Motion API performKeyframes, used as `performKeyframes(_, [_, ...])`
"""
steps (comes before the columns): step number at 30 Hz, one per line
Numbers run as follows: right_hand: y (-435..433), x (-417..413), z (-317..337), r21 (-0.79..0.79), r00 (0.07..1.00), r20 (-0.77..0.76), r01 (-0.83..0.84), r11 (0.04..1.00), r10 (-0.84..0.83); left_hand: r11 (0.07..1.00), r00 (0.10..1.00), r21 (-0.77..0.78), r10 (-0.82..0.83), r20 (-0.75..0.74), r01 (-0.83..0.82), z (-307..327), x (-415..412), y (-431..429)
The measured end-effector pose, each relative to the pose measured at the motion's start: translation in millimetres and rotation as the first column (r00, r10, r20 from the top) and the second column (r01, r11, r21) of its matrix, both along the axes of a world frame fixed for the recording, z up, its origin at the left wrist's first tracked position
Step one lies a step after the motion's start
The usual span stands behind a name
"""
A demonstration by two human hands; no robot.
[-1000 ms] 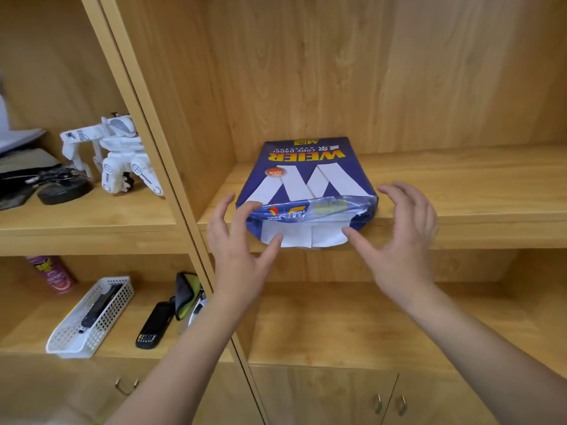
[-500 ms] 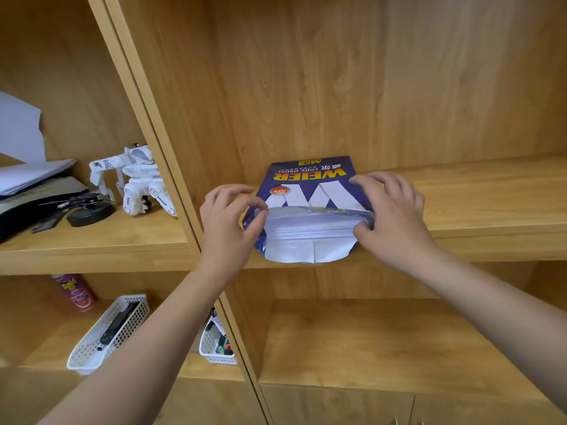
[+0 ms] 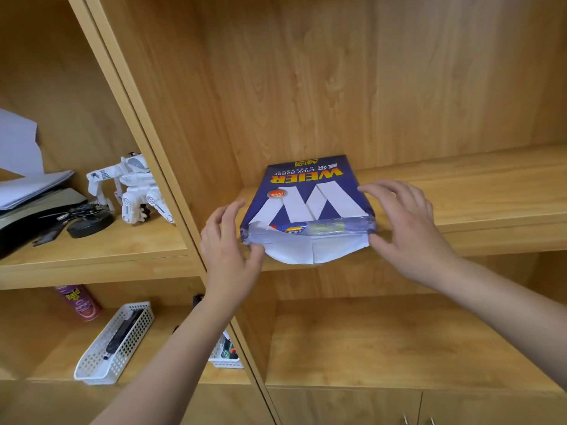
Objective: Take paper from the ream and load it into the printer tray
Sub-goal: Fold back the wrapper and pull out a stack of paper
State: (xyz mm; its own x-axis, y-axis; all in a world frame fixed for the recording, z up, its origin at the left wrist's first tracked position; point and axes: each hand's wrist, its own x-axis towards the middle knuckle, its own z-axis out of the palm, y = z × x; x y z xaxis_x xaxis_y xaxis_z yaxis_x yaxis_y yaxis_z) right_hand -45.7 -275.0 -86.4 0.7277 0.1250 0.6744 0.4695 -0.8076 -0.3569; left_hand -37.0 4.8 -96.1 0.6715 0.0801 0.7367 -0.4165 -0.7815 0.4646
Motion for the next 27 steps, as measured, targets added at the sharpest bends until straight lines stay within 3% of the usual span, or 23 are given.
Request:
performKeyframes(6, [4.5,-1.2,-8.3,0.038,0.992,0.059,-0.117,0.992,0.115,0.964,0.987,-0.26,-0.084,-0.134,0.047,2.3,-2.4,9.9])
performKeyframes(8, [8.4,-2.8,-8.5,0.027,0.985,0.107,-0.141,0.99,0.137,0.962,0.986,-0.266,-0.097,-0.137,0.058,2.7,-4.5,8.0])
performKeyframes(10, [14.4,-5.6,-7.6,-0.049,0.974,0.165,-0.148,0.988,0.154,0.979,0.991,-0.186,-0.103,-0.081,0.086,2.5,-7.2,2.7])
performKeyframes(13, [24.0,-7.8,-6.3,-0.197,0.958,0.226,-0.131,0.972,0.175,0.992,0.991,0.074,-0.111,0.076,0.105,1.7,-7.4,-5.4])
performKeyframes(16, [30.2,-5.6,-2.9,-0.305,0.973,0.206,-0.034,0.952,0.101,0.922,0.976,0.384,-0.124,0.176,0.048,-1.1,-5.7,-8.8])
performKeyframes(18, [31.5,-3.7,0.5,-0.329,0.983,0.182,0.064,0.942,-0.003,0.87,0.985,0.494,-0.069,0.156,-0.017,-1.5,-3.9,-8.8])
performKeyframes(23, [24.7,-2.0,10.7,-0.328,0.967,0.16,0.241,0.913,-0.198,0.88,0.988,0.448,0.149,0.048,-0.155,14.9,-0.2,1.4])
performKeyframes(27, [23.3,-3.0,4.3,-0.336,0.964,0.107,0.266,0.903,-0.244,0.878,0.981,0.448,0.196,-0.008,-0.172,14.4,-4.5,4.9])
